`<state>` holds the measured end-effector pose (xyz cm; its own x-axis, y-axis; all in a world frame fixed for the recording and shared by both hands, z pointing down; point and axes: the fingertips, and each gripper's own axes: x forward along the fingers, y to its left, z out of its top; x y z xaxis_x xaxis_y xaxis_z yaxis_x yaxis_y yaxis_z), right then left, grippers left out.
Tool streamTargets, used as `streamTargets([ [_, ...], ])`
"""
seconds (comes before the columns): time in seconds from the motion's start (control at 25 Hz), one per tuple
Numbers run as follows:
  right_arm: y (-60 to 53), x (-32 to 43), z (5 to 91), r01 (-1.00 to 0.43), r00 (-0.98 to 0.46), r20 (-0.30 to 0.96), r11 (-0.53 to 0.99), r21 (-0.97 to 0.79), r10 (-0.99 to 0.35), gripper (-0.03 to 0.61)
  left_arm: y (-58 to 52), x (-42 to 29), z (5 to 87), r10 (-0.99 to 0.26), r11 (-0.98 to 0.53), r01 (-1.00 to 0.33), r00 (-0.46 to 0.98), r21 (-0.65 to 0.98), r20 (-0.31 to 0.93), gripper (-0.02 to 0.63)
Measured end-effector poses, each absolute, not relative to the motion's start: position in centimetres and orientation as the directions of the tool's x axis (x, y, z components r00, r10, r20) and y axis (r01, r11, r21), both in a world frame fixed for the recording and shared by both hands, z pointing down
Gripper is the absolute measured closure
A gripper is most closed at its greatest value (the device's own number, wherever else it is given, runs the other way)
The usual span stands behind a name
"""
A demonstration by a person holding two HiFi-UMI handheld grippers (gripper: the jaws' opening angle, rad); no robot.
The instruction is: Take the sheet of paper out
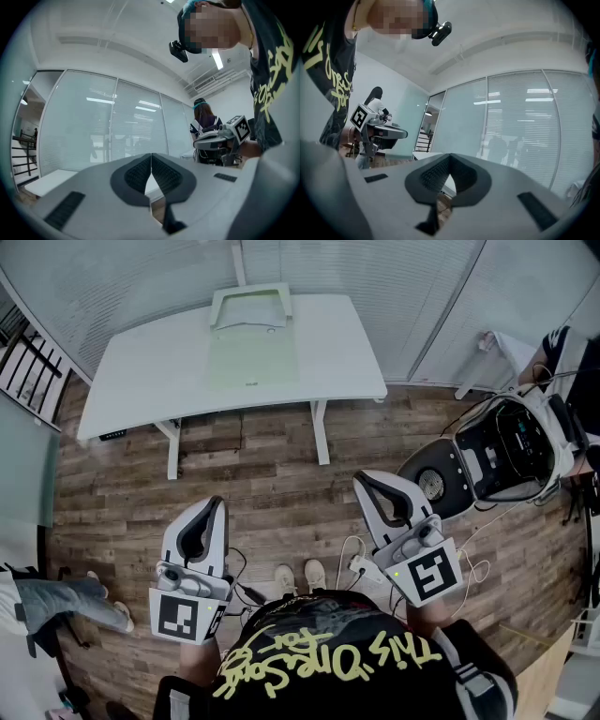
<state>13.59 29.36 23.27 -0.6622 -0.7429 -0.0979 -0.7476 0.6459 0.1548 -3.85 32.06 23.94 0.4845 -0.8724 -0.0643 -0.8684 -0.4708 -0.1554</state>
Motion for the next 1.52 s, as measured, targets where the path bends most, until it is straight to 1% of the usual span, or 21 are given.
streamTargets([
  [0.8,28.9,13.9,22.5,-0.763,-0.644,-0.115,0.623,0.172,-0.756,0.572,31.1,-3.8,23.0,-0.861,-0.482,-0.857,0.502,-0.184,-0.080,0.604],
  [1.16,28.5,13.4,22.8,-0.773,-0.633,-0.142,0.611,0.173,-0.761,0.571,30.5,-4.0,23.3,-0.857,-0.486,-0.854,0.507,-0.187,-0.088,0.604],
  [1.52,28.4,12.8,22.8,-0.784,-0.619,-0.135,0.598,0.166,-0.774,0.571,30.6,-4.6,22.8,-0.850,-0.493,-0.848,0.517,-0.195,-0.100,0.604],
])
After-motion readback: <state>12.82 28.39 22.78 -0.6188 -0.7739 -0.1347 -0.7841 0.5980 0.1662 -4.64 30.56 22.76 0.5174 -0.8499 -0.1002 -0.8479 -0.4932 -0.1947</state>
